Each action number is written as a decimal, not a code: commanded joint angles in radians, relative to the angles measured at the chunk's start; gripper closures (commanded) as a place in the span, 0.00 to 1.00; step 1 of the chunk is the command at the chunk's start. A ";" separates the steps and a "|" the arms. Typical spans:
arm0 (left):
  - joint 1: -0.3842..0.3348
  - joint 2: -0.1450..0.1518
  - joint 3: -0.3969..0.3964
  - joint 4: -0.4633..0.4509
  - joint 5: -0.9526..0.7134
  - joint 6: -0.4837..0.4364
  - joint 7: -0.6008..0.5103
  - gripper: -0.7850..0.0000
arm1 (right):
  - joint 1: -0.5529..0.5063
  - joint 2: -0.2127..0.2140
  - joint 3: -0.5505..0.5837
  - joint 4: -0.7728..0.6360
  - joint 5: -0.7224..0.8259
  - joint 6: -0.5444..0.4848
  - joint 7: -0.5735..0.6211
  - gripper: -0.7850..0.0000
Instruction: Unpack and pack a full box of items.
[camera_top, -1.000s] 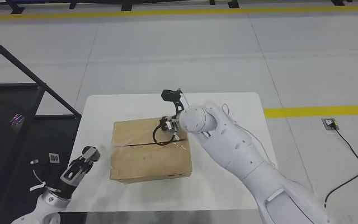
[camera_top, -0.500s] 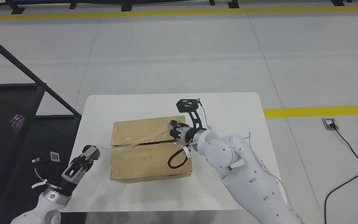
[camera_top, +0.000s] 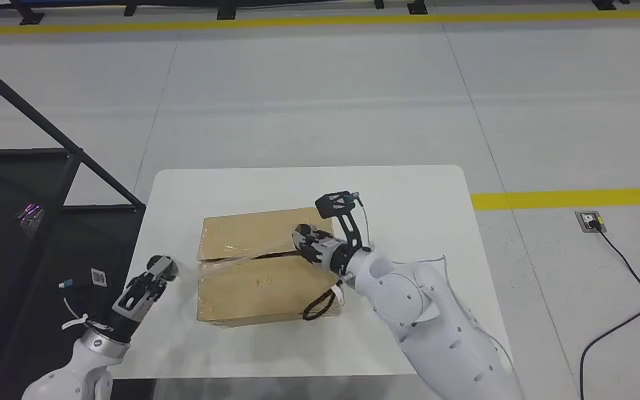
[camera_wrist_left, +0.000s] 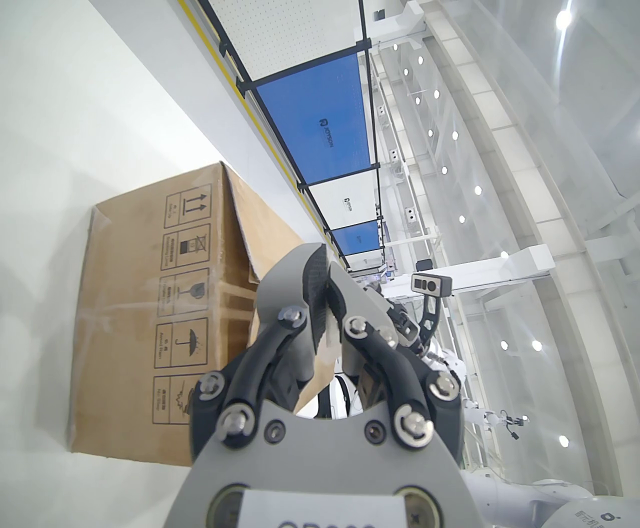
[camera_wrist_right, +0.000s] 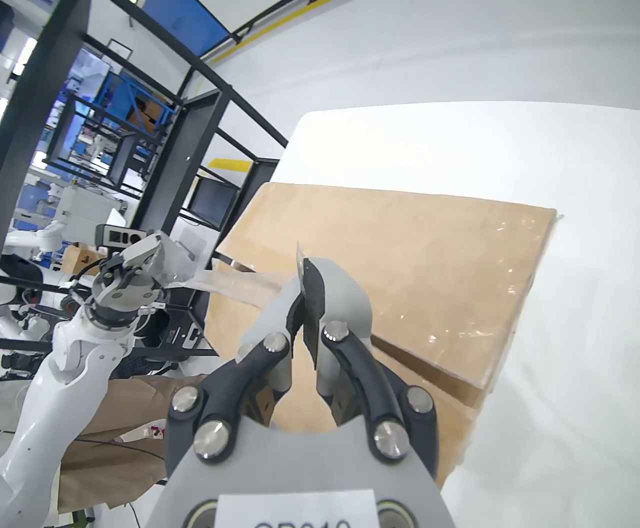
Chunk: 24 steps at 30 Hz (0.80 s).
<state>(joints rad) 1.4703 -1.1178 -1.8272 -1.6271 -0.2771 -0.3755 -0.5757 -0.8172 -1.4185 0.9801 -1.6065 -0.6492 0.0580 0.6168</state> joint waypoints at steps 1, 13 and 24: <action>-0.006 0.000 0.004 0.005 0.008 0.000 0.004 1.00 | -0.040 0.003 0.001 -0.027 -0.021 -0.018 -0.041 1.00; -0.047 0.002 0.031 0.044 0.036 0.008 0.026 1.00 | -0.171 -0.003 -0.030 -0.080 -0.182 0.102 -0.263 1.00; -0.043 0.004 0.036 0.055 0.039 0.011 0.028 1.00 | -0.132 -0.012 -0.017 -0.061 -0.171 0.141 -0.154 1.00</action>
<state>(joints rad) 1.4271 -1.1142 -1.7917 -1.5727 -0.2375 -0.3654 -0.5481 -0.9516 -1.4295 0.9621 -1.6675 -0.8199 0.1929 0.4582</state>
